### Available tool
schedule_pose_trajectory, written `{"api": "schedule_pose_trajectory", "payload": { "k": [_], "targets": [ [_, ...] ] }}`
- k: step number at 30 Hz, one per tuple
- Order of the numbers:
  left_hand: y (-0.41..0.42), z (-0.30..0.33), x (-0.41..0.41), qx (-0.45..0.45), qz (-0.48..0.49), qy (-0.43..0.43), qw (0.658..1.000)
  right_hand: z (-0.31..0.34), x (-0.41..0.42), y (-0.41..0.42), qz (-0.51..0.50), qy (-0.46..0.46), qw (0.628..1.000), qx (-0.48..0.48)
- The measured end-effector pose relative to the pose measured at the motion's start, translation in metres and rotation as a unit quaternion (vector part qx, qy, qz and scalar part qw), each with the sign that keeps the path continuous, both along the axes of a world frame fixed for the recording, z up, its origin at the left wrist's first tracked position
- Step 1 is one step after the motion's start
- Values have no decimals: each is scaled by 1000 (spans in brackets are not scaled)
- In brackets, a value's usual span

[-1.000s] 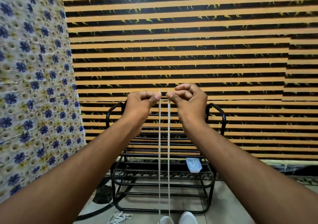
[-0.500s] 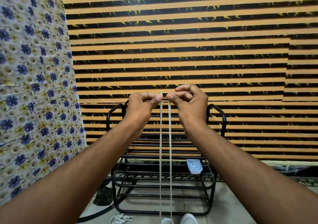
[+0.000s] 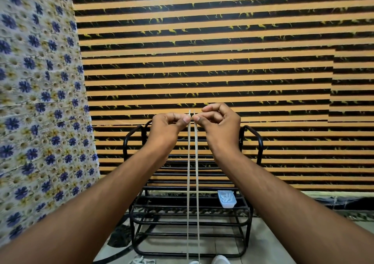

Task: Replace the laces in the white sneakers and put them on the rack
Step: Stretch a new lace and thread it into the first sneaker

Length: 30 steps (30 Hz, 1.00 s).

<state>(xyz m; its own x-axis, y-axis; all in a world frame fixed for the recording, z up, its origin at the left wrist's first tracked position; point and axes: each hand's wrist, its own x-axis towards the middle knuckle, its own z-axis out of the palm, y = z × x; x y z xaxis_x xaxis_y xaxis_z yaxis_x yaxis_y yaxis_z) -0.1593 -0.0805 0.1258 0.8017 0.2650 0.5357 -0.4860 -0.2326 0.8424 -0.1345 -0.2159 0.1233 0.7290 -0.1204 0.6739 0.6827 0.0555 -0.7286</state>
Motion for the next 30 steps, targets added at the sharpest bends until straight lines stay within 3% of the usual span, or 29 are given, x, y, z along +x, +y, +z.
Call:
{"api": "schedule_pose_trajectory", "payload": {
  "k": [21,25,30],
  "targets": [
    [9,-14,-2,-5,5,1,1000,-3,8,-13,4,-11,1000,-15],
    [18,-26,-2,-21,-23,33,999,-14,19,-32,11,38,996,-79],
    [29,-70,1,52,-60,98,992,-60,45,-49,-64,35,970,-230]
  ]
}}
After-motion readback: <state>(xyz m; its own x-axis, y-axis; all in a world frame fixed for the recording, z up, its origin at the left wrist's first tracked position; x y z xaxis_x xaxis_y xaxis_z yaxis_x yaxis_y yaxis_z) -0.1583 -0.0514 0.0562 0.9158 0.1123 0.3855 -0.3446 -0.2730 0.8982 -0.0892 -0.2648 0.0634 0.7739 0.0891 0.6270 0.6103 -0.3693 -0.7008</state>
